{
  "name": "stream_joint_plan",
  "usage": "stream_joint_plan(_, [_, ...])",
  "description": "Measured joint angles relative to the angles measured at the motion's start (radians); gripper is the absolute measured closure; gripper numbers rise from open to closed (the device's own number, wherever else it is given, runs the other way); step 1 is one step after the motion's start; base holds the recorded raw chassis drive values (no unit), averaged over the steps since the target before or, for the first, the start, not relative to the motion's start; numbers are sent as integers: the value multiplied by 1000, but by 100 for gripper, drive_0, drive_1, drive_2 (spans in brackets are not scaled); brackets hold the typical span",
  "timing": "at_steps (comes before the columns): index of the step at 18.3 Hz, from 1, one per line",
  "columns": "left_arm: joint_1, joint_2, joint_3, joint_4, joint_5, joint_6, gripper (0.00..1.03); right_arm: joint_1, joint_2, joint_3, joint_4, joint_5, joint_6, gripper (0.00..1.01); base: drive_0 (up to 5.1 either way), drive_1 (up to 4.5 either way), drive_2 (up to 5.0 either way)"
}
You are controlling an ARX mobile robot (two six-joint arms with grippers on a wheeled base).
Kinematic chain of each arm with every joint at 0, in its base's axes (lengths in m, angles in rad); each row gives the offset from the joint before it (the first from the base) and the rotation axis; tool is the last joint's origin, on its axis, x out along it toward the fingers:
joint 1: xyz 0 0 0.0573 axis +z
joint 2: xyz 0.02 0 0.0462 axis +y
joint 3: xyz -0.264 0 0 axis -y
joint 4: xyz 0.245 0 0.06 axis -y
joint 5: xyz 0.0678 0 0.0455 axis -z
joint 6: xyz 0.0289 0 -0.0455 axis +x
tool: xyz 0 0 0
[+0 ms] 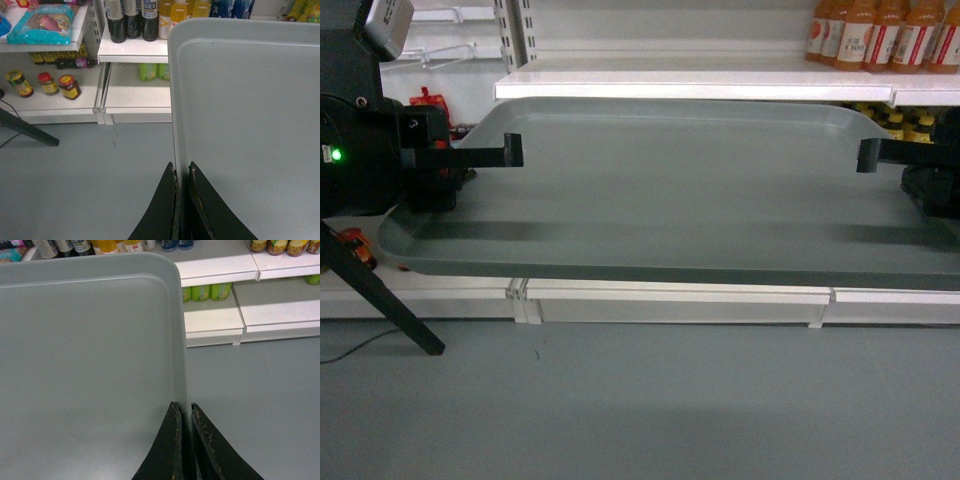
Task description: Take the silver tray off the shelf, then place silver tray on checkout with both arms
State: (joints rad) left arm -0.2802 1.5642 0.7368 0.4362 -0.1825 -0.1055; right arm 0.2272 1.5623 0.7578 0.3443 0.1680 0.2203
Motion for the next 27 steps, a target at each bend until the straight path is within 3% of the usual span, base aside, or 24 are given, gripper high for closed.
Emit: stream_joint_plan(27, [0,0,0,-2,0,0,99,1,0,0,1,0,0,98,3,-418,423])
